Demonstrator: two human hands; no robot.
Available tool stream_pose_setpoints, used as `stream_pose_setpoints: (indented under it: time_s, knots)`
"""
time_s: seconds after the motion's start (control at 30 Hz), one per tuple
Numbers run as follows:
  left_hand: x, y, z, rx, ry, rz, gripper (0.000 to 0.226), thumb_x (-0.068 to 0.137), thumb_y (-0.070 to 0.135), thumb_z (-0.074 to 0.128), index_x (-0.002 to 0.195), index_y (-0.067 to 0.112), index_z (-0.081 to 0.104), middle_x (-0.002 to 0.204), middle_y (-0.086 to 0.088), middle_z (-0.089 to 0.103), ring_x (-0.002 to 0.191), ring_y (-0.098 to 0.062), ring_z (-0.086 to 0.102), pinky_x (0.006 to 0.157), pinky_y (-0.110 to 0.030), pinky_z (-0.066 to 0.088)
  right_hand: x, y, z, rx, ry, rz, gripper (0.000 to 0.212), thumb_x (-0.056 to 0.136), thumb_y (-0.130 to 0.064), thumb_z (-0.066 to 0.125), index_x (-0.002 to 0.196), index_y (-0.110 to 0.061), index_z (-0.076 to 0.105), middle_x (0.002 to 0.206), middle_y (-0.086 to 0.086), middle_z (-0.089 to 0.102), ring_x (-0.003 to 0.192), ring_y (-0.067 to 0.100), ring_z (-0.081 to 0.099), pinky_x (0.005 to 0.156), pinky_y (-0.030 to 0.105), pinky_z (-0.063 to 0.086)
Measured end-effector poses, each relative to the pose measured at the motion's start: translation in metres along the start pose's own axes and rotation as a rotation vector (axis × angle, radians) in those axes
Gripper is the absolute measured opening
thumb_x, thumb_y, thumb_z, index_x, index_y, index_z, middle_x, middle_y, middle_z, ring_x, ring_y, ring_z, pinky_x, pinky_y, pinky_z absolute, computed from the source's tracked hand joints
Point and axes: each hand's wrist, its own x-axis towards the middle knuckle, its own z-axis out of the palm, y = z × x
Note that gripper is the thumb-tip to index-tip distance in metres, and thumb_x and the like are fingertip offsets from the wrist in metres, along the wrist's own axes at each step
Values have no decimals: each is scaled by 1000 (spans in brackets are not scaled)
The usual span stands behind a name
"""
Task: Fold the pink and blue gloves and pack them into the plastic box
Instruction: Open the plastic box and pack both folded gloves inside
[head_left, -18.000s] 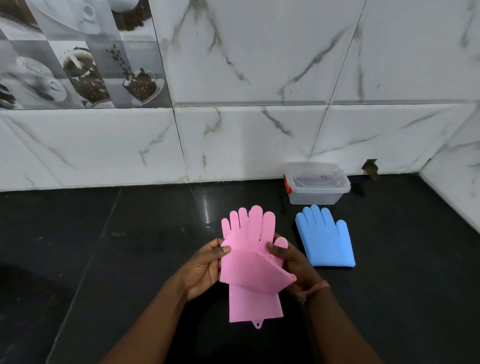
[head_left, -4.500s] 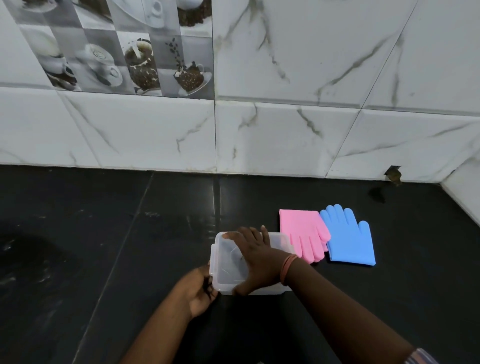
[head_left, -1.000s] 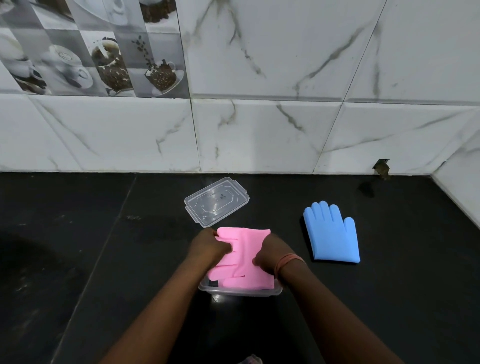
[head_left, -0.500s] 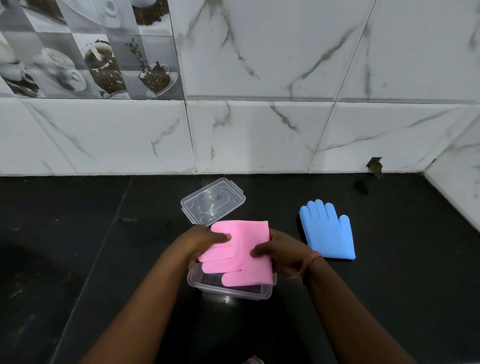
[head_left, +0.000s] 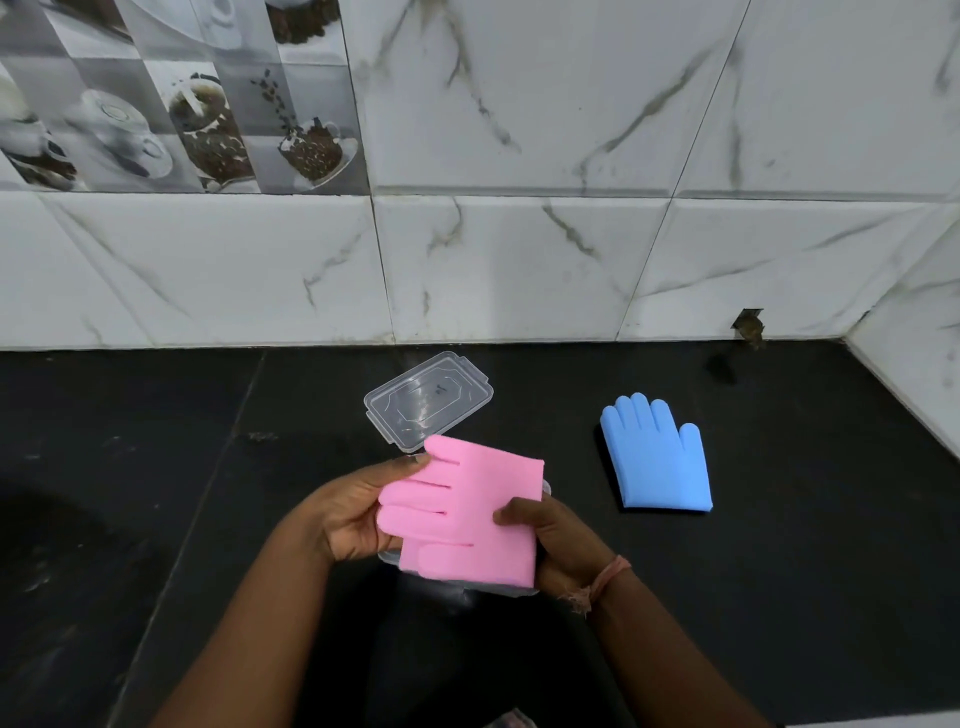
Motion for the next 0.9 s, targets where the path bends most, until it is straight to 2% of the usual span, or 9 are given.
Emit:
stream_pose_setpoints:
  time_s: [0.13, 0.3, 0.4, 0.5, 0.57, 0.7, 0.8, 0.83, 0.9]
  knots:
    - [2, -8, 27, 110, 98, 42, 53, 79, 1, 81, 130, 2, 66, 122, -27, 72, 113, -42, 69, 98, -62, 54, 6, -12, -15, -233, 197, 7, 53, 85, 5, 64, 134, -13, 54, 123, 20, 66, 112, 40, 63, 90, 54, 57]
    - [15, -16, 53, 207, 264, 142, 35, 86, -6, 72, 120, 2, 68, 109, -24, 77, 107, -45, 72, 97, -65, 54, 8, -33, -16, -724, 421, -11, 55, 87, -8, 71, 138, -14, 52, 106, -7, 64, 95, 14, 61, 71, 25, 49]
    - [20, -18, 64, 338, 362, 213, 29, 81, -4, 76, 109, 3, 72, 99, -22, 79, 92, -39, 77, 87, -56, 62, 10, -27, -13, -991, 586, -53, 58, 88, -13, 71, 140, -14, 47, 125, 2, 60, 105, 16, 57, 83, 24, 44]
    - [27, -16, 75, 689, 437, 281, 19, 81, 2, 72, 100, 1, 75, 100, -23, 77, 90, -29, 74, 84, -41, 59, 11, -25, -6, -1186, 688, -78, 57, 89, -12, 67, 141, -9, 43, 134, 11, 59, 119, 26, 59, 91, 29, 47]
    - [29, -14, 85, 971, 429, 211, 23, 88, 13, 66, 107, 3, 73, 112, -19, 75, 95, -23, 70, 82, -30, 52, 13, -22, 0, -1273, 701, -71, 58, 91, -10, 62, 143, -3, 38, 135, 16, 58, 122, 30, 58, 99, 34, 47]
    - [24, -13, 86, 1464, 624, 199, 47, 79, 43, 75, 118, 19, 63, 116, -6, 72, 106, -27, 70, 79, -29, 48, 18, -16, 9, -1297, 725, -33, 63, 93, -9, 56, 147, 3, 27, 139, 18, 53, 128, 29, 54, 105, 33, 44]
    - [18, -14, 93, 1777, 896, 432, 62, 77, 41, 81, 128, 18, 53, 131, -10, 62, 117, -33, 61, 86, -39, 50, 28, -13, 12, -1170, 782, 14, 51, 99, -14, 45, 145, 2, 30, 140, 16, 51, 128, 27, 53, 106, 31, 40]
    - [20, -17, 99, 1890, 894, 547, 58, 79, 35, 79, 130, 20, 54, 137, -9, 59, 121, -32, 57, 91, -41, 49, 30, -12, 15, -1061, 804, 28, 45, 103, -18, 36, 144, -1, 34, 139, 14, 51, 127, 26, 52, 107, 31, 38]
    - [25, -24, 107, 1982, 703, 624, 54, 83, 24, 73, 133, 23, 54, 137, -6, 58, 123, -30, 57, 95, -41, 48, 38, -7, 18, -821, 864, 36, 46, 108, -27, 20, 140, -7, 45, 128, 11, 57, 121, 25, 54, 108, 33, 37]
